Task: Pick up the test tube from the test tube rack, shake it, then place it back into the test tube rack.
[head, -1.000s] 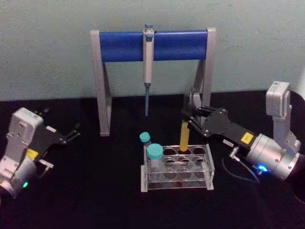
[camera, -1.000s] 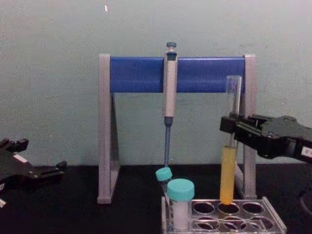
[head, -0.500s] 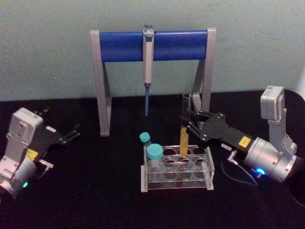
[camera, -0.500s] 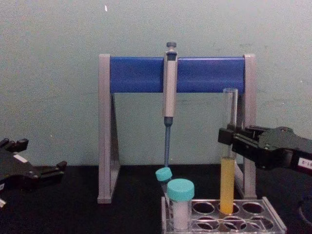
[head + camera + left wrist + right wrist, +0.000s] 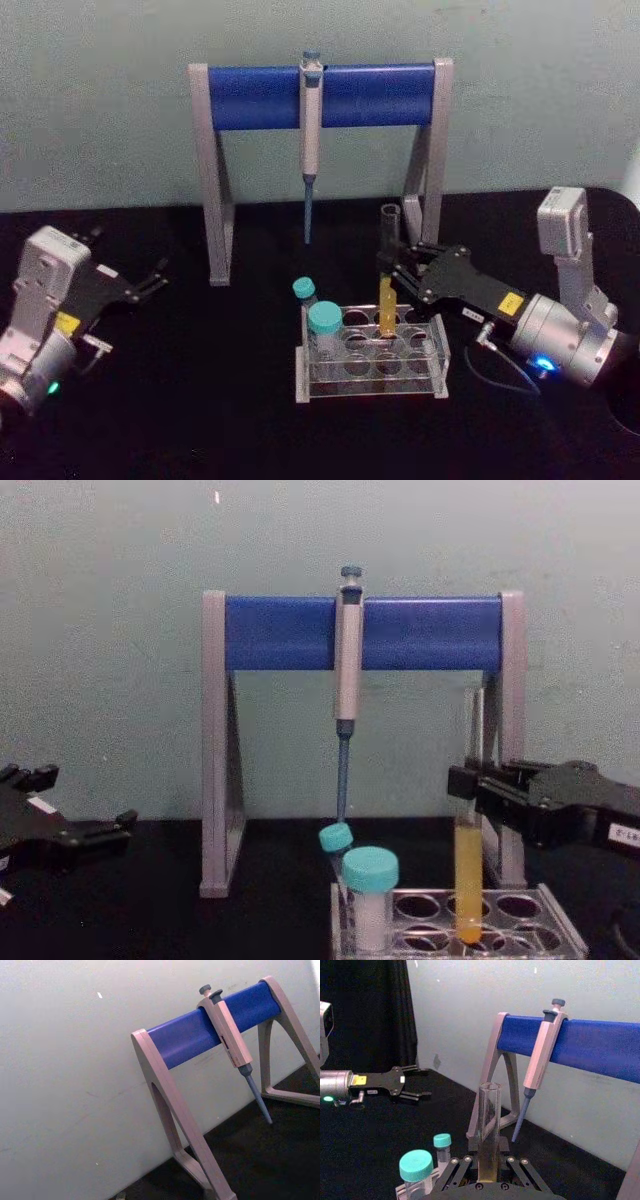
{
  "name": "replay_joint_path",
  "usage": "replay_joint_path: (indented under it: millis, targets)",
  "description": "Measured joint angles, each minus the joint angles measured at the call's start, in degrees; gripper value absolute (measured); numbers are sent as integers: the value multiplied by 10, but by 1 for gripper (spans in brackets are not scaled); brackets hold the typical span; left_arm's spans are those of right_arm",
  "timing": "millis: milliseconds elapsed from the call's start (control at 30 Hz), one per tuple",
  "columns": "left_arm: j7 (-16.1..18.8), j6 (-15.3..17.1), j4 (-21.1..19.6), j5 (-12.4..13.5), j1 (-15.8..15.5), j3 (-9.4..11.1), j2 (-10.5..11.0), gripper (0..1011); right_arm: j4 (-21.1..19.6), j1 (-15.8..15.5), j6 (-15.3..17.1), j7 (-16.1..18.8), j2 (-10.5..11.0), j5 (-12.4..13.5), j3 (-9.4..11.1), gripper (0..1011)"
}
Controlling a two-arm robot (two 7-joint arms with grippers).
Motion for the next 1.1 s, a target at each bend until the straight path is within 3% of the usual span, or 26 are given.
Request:
replay_joint_path:
  millis: [1100]
  targets:
    - [0, 0, 0, 0, 0, 0, 0, 1001, 26, 12, 18, 8, -3, -9, -15, 228]
